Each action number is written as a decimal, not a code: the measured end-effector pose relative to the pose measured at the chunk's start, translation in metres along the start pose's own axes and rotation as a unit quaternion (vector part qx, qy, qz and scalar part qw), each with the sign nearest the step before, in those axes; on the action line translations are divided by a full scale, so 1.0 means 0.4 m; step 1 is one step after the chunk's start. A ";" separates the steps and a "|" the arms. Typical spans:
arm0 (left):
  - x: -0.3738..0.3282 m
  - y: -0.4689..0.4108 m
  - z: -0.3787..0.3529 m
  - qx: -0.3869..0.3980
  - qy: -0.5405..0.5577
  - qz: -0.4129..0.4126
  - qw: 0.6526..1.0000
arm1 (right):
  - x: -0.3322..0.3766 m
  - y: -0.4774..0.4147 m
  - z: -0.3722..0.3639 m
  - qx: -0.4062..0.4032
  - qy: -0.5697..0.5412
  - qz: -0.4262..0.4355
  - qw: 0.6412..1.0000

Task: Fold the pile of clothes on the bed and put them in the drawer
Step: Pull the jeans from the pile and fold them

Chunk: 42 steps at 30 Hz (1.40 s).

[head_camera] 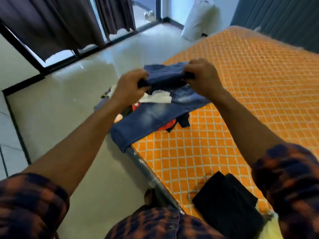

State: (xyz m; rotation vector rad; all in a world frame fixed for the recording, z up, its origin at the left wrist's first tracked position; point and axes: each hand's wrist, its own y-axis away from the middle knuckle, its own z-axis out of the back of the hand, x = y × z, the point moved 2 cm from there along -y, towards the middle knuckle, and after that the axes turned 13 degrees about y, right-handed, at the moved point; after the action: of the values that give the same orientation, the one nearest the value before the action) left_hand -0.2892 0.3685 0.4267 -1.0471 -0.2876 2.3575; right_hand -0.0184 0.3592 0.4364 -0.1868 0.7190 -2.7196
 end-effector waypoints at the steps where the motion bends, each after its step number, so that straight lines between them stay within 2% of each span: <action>1: 0.012 0.058 -0.066 0.042 0.026 0.030 0.998 | -0.007 0.084 -0.035 0.028 -0.015 -0.010 0.999; 3: 0.042 0.195 -0.201 0.118 0.058 0.096 0.987 | 0.006 0.267 -0.120 0.119 -0.047 -0.044 0.991; 5: 0.083 0.355 -0.338 0.182 0.063 0.183 0.964 | 0.039 0.464 -0.213 0.249 -0.056 -0.092 0.962; 7: 0.108 0.510 -0.450 0.281 0.062 0.262 0.921 | 0.086 0.638 -0.274 0.390 -0.058 -0.126 0.910; 9: 0.117 0.630 -0.533 0.392 0.084 0.292 0.868 | 0.128 0.777 -0.315 0.514 -0.062 -0.110 0.849; 11: 0.121 0.698 -0.575 0.450 0.119 0.305 0.831 | 0.155 0.855 -0.328 0.587 -0.090 -0.109 0.797; 13: 0.133 0.716 -0.583 0.456 0.158 0.346 0.804 | 0.153 0.875 -0.337 0.610 -0.120 -0.138 0.771; 16: 0.188 0.658 -0.584 0.388 0.221 0.402 0.799 | 0.109 0.819 -0.374 0.585 -0.141 -0.201 0.773; 19: 0.265 0.523 -0.609 0.267 0.251 0.425 0.828 | 0.039 0.705 -0.442 0.479 -0.135 -0.298 0.815; 23: 0.369 0.316 -0.688 0.149 0.233 0.408 0.870 | -0.063 0.561 -0.573 0.361 -0.103 -0.385 0.843; 25: 0.431 0.246 -0.750 0.128 0.215 0.415 0.875 | -0.109 0.522 -0.658 0.351 -0.084 -0.398 0.843; 29: 0.526 0.219 -0.869 0.145 0.165 0.445 0.868 | -0.163 0.531 -0.805 0.365 -0.069 -0.427 0.824; 32: 0.577 0.258 -0.931 0.153 0.121 0.415 0.889 | -0.163 0.579 -0.881 0.340 -0.070 -0.454 0.821; 34: 0.597 0.274 -0.952 0.135 0.121 0.401 0.898 | -0.154 0.617 -0.894 0.316 -0.052 -0.478 0.818; 36: 0.606 0.295 -0.957 0.090 0.145 0.427 0.888 | -0.141 0.657 -0.879 0.279 -0.043 -0.501 0.818; 38: 0.595 0.337 -0.945 0.042 0.206 0.499 0.841 | -0.129 0.709 -0.847 0.254 -0.061 -0.541 0.799; 39: 0.578 0.367 -0.937 0.039 0.250 0.534 0.806 | -0.122 0.739 -0.833 0.258 -0.095 -0.566 0.777; 40: 0.553 0.397 -0.933 0.056 0.295 0.560 0.772 | -0.113 0.773 -0.821 0.270 -0.162 -0.595 0.739; 41: 0.533 0.431 -0.931 0.087 0.326 0.576 0.745 | -0.099 0.807 -0.817 0.286 -0.246 -0.622 0.686; 42: 0.507 0.455 -0.935 0.119 0.338 0.581 0.731 | -0.091 0.840 -0.805 0.300 -0.317 -0.639 0.634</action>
State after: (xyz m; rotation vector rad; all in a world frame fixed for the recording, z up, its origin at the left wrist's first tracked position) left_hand -0.1964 0.3209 -0.0240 -2.2555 1.2698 2.5053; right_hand 0.0413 0.2431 -0.0117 -1.9880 -0.9528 -3.3137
